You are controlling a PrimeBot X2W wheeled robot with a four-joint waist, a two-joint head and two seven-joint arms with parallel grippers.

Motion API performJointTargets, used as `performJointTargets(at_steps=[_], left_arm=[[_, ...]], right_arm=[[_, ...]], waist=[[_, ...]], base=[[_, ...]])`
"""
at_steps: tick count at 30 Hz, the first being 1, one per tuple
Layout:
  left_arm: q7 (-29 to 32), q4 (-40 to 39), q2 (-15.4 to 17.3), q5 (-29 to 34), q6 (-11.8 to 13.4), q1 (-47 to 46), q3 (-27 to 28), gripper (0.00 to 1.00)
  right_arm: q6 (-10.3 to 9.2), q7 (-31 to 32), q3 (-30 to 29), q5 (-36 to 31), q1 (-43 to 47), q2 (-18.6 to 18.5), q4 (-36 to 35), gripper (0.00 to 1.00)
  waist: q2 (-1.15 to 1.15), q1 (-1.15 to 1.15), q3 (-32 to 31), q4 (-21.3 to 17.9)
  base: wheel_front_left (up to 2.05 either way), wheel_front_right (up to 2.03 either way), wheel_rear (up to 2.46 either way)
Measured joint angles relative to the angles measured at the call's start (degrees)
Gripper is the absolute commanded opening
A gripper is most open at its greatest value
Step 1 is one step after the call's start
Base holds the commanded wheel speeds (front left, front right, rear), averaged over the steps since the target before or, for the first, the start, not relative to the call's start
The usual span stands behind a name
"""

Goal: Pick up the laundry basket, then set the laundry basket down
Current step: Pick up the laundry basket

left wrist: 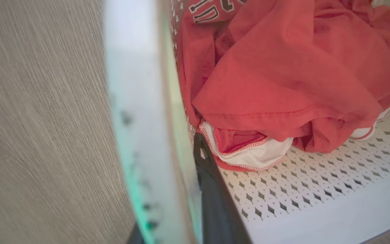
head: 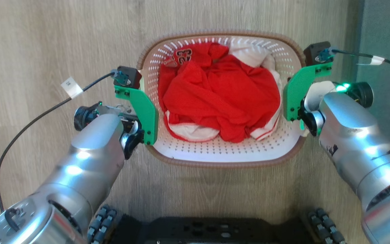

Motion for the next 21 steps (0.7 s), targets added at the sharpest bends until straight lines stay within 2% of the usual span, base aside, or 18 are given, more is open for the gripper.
performJointTargets(at_steps=[21], left_arm=[[12.17, -0.59, 0.65, -5.19, -0.75, 9.6, -6.22, 0.0]], right_arm=[[-0.07, 16.53, 8.08, 8.36, 13.01, -0.38, -4.85, 0.0]], waist=[[0.0, 0.0, -20.05, 0.52]], base=[[0.0, 0.0, 0.0]])
